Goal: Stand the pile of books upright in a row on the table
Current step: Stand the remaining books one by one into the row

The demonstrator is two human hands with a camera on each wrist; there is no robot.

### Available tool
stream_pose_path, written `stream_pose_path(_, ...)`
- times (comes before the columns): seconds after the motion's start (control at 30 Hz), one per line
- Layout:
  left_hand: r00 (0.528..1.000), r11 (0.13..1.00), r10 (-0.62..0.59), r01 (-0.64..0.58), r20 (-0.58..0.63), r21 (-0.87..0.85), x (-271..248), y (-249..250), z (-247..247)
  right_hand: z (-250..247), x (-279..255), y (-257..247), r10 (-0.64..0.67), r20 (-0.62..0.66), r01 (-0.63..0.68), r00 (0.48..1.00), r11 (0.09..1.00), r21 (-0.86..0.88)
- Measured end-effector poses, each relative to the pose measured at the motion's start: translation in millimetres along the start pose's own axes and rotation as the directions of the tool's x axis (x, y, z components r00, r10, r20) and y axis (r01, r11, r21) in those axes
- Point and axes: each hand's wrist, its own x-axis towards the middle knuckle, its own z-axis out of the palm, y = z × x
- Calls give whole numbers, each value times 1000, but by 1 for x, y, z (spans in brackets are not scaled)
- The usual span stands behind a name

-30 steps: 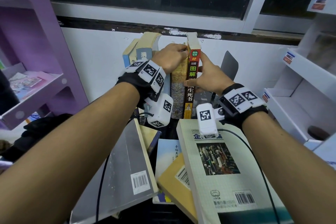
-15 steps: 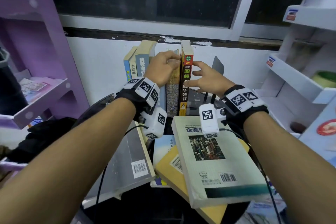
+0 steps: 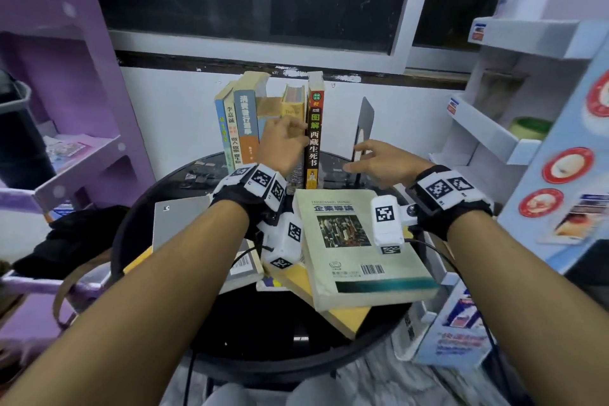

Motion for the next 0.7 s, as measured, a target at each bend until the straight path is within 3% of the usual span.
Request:
stream_pose_path(0.13,969,973,-207,190,132,129,-10,-10,8,4,-19,11,61,17,-59,998,994,-87)
stream_pose_path(0.3,912,910,-362,302,191,285,-15,-22,14,8,-37,21,116,60,-113,991,992,-58)
stream_pose_path(0.7,765,820,-571,523,297,232,-19,-35,36,18,-30,40,171,114,-145,979,968,-203)
